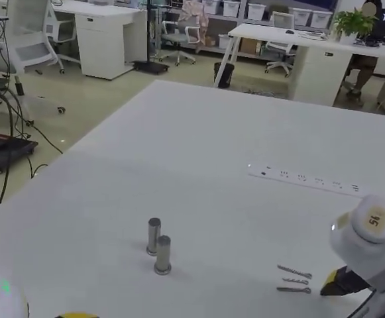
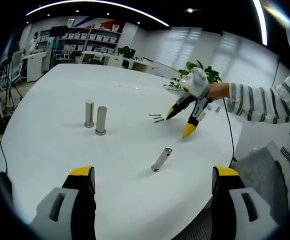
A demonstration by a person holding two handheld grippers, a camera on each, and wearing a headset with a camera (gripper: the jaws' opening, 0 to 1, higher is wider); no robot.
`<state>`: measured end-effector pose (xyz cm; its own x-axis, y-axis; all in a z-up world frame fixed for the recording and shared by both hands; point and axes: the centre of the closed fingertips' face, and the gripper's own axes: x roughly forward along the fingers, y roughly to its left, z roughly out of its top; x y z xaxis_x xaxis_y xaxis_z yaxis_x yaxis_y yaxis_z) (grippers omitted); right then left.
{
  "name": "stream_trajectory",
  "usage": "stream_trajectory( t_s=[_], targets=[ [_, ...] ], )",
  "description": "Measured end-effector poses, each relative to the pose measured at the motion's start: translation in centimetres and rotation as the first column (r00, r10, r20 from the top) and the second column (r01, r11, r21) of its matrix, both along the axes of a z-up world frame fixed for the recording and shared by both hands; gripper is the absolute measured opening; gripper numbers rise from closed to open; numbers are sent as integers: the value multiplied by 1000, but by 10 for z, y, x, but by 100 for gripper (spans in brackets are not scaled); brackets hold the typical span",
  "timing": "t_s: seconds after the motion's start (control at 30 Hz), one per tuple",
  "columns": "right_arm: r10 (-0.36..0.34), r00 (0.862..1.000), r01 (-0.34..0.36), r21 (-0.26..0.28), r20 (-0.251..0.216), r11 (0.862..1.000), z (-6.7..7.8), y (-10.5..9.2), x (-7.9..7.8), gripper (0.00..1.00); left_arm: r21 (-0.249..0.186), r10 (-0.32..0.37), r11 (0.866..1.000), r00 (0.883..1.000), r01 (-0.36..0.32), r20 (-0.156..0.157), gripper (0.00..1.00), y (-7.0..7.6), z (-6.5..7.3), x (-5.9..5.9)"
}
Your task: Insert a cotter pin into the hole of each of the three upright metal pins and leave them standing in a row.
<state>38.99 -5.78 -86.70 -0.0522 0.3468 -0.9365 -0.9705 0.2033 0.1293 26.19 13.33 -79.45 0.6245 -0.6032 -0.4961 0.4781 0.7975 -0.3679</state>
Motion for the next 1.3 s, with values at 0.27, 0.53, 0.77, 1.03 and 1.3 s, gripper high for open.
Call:
stream_trajectory(
  t_s=[0.27,0.53,0.77,1.03,1.3],
  targets=[
    [20,1000,-20,5,14,1000,0,0,4,64,-22,16,1000,1000,-15,16,98,3,6,5],
    [28,999,-29,6,22,1000,0,1,9,58,-21,2,1000,1000,-2,-1,97,-1,2,0],
    [57,998,-58,15,35,998,0,6,7,55,-24,1,1000,1000,-1,-11,97,-2,0,-3],
    [72,996,-73,23,44,997,2,12,10,52,-24,-1,1000,1000,1,-11,96,-2,1,-2],
    [84,994,-86,35,65,996,7,21,17,48,-26,-1,1000,1000,1,-12,96,-1,0,-2]
  ],
)
